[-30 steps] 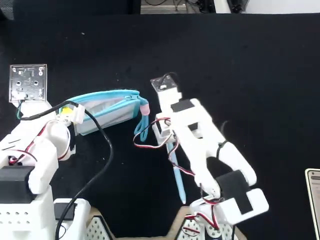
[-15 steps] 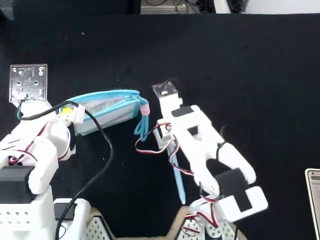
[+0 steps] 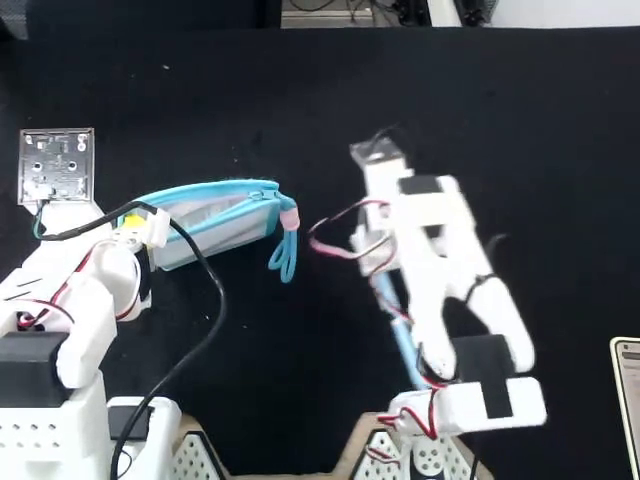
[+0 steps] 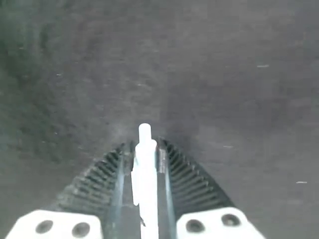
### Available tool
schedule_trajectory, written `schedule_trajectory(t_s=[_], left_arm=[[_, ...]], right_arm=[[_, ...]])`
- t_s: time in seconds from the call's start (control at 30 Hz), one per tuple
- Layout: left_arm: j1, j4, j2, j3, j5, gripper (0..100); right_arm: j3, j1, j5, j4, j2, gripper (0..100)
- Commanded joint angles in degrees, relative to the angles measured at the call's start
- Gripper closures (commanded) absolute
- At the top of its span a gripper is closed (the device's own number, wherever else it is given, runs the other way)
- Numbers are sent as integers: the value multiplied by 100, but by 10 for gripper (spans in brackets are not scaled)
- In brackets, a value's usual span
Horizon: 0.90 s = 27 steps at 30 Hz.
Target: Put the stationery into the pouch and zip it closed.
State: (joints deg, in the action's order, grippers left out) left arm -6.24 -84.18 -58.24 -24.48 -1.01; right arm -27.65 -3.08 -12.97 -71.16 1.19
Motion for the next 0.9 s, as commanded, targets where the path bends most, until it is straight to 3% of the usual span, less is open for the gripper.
schedule_trajectory(t_s=[0.0, 0.1, 0.27, 0.5, 0.57, 0.87], left_arm=[[4, -35, 35, -268, -53, 970], [4, -35, 35, -268, -53, 970], [4, -35, 35, -268, -53, 970], [4, -35, 35, -268, -53, 970], [4, -35, 35, -268, -62, 970], [4, -35, 35, -268, -62, 970]], right_arm=[[347, 440, -985, 62, 66, 987], [374, 440, -1292, 220, -488, 980], [681, 325, -1327, 176, -1648, 855], [1965, 431, -1310, -1002, -2571, 938], [2141, 563, -1240, -1134, -2501, 989], [2193, 818, -1134, -1908, -171, 988]])
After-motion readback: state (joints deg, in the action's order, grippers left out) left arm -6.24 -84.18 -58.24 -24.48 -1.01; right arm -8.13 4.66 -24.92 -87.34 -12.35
